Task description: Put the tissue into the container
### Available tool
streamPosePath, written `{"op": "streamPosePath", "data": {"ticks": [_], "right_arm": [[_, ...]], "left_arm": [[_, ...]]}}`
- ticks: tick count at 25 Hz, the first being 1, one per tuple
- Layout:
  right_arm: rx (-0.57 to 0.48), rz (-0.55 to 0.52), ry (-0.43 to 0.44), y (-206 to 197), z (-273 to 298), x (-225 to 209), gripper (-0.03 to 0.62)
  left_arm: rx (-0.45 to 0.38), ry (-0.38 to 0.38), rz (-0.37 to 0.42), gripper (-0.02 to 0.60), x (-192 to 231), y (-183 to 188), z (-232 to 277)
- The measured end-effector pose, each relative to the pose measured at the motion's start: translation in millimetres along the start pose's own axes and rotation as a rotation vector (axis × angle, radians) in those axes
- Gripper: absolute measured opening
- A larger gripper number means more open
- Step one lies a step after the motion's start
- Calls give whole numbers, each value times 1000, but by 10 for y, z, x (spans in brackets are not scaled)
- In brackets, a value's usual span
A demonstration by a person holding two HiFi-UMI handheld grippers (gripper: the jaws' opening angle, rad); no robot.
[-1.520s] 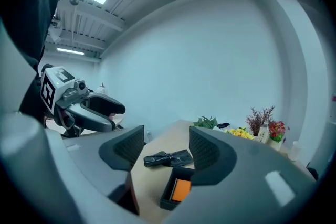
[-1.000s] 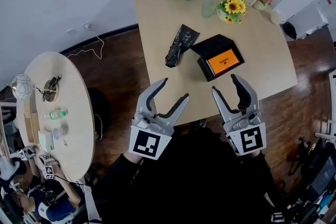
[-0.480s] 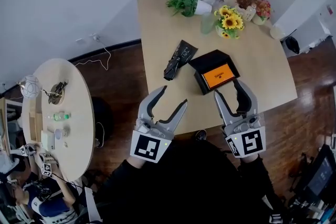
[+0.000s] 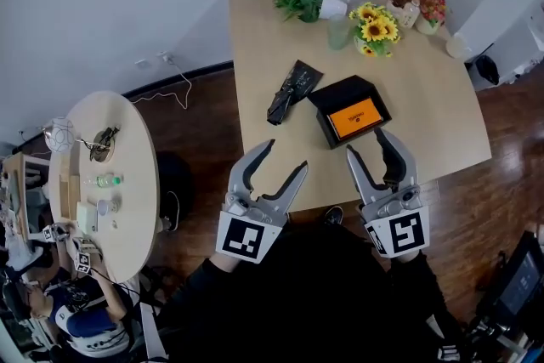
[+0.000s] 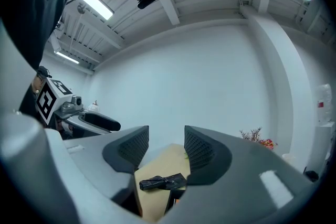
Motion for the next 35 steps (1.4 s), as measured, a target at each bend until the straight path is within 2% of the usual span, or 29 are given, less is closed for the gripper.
{"op": "streamPosePath", "data": {"ticks": [17,35], "right_arm": [[6,-11,31,-37,-91,70,209],[39,1,18,-127,-147,142,202]], "left_arm": [[9,14,12,244,-110,13,-64],[16,-7,5,243,-127,-44,-97]]}}
Point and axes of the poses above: the fingertips, and each gripper's own axes: z forward along the fingers, x to its left, y out of its top, the point moved 6 cm from there along -z, backward along the fingers
